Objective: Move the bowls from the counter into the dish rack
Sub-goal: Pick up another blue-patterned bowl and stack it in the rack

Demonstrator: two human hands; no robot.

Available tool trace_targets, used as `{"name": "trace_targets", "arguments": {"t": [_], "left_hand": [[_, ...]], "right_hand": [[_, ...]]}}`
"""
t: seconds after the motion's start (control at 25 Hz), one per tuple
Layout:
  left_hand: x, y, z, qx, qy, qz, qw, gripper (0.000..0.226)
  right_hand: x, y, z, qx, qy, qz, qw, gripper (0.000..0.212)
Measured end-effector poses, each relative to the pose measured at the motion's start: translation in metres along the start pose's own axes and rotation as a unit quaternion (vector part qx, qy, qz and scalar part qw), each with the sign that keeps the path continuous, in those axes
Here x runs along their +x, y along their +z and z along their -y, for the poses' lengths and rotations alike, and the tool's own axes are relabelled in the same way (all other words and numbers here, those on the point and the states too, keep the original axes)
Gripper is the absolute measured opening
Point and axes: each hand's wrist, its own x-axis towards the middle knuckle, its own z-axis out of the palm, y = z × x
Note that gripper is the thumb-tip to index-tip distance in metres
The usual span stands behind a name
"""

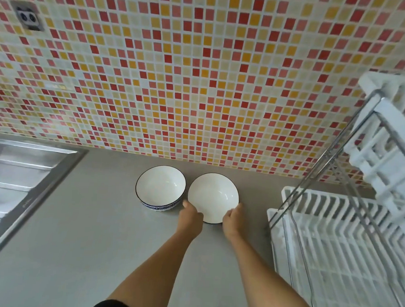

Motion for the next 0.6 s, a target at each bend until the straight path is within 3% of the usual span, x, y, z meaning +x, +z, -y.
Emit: {"name": "trace_targets", "arguments": {"t": [0.12,0.24,0.4,0.6], "left_hand": [[-0.025,-0.009,0.002,0.028,0.043,-0.034,0.998,0.065],[-0.060,-0.027,0.004,0.057,0.081,-0.084,0.992,0.066],[-0.145,-0.056,0.011,-0.048,0.136,-0.155,0.977,0.065],[-0.240,-0.094,0.006,-0.165,0.246,-0.221,0.929,0.062]], "right_hand": [[-0.034,-0.011,-0.007,0.065,-0.039,-0.031,0.997,0.028],[-0.070,-0.027,-0.004,0.131,-0.098,-0.022,0.986,0.034],[-0.137,-0.065,0.012,0.136,-0.160,-0.038,0.977,0.041],[-0.219,-0.132,0.039,0.226,-0.238,-0.039,0.944,0.039]]}}
